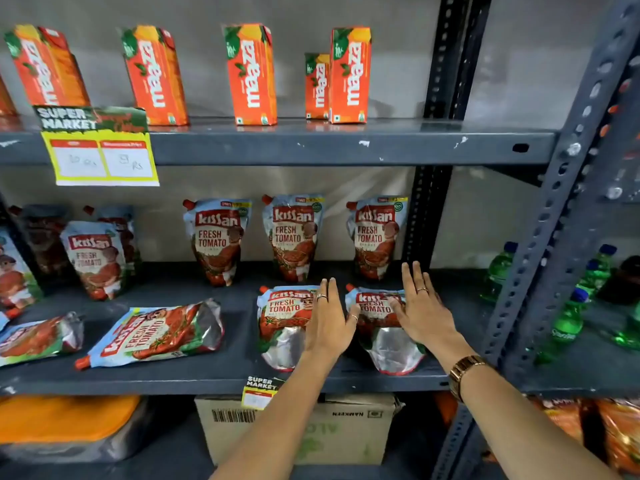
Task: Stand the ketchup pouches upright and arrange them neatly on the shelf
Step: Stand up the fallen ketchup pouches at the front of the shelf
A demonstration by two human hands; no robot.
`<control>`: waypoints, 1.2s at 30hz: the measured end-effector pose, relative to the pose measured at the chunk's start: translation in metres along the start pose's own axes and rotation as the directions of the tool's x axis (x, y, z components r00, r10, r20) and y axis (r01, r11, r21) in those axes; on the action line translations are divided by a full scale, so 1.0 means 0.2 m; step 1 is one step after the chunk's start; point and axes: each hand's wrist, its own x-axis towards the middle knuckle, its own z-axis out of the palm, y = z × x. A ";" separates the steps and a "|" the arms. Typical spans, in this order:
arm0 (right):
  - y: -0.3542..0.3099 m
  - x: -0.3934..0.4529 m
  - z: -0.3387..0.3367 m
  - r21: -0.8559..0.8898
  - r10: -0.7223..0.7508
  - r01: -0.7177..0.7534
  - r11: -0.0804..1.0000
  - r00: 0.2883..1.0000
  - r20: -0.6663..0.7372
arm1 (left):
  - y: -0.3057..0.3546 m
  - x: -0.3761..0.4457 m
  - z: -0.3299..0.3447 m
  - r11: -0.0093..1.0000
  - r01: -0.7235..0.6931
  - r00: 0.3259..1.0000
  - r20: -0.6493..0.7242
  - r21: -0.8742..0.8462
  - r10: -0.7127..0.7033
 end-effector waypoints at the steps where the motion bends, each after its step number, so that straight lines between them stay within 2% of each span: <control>1: 0.01 0.01 0.02 0.006 0.030 -0.030 1.000 0.999 0.033 | -0.01 0.02 0.02 0.999 0.032 0.999 0.027 -0.043 -0.031; 3: 0.02 0.04 0.04 0.026 0.112 -0.116 0.993 0.985 0.134 | 0.00 0.05 0.06 0.973 0.154 0.986 0.095 -0.172 -0.139; 6: 0.04 0.08 0.07 0.147 0.232 -0.292 0.945 0.917 0.325 | 0.01 0.08 0.13 0.821 0.398 0.917 0.187 -0.409 -0.351; 8: 0.05 0.09 0.09 0.253 0.283 -0.395 0.883 0.879 0.385 | 0.01 0.10 0.17 0.731 0.508 0.861 0.256 -0.456 -0.439; 12: 0.04 0.09 0.12 0.447 0.291 -0.503 0.740 0.838 0.461 | 0.00 0.11 0.20 0.442 0.685 0.726 0.491 -0.579 -0.482; 14: 0.05 0.09 0.12 0.439 0.322 -0.541 0.717 0.816 0.481 | -0.01 0.13 0.20 0.374 0.707 0.702 0.536 -0.600 -0.469; 19: 0.07 0.08 0.15 0.582 0.431 -0.636 0.507 0.772 0.468 | -0.02 0.14 0.23 0.380 0.695 0.713 0.515 -0.611 -0.476; 23: 0.08 0.07 0.13 0.661 0.516 -0.680 0.317 0.709 0.482 | 0.00 0.15 0.26 0.381 0.633 0.761 0.451 -0.674 -0.467; 27: 0.10 0.08 0.07 0.750 0.505 -0.630 0.202 0.723 0.472 | 0.06 0.17 0.27 0.500 0.532 0.846 0.402 -0.683 -0.351; 29: 0.11 0.08 0.04 0.792 0.508 -0.597 0.129 0.726 0.464 | 0.09 0.18 0.27 0.522 0.483 0.875 0.367 -0.703 -0.316; 32: 0.13 0.10 0.02 0.850 0.510 -0.522 0.069 0.751 0.420 | 0.13 0.19 0.27 0.554 0.409 0.912 0.299 -0.725 -0.281; 36: 0.15 0.10 0.01 0.906 0.584 -0.413 0.099 0.761 0.283 | 0.17 0.22 0.32 0.603 0.289 0.957 0.199 -0.743 -0.213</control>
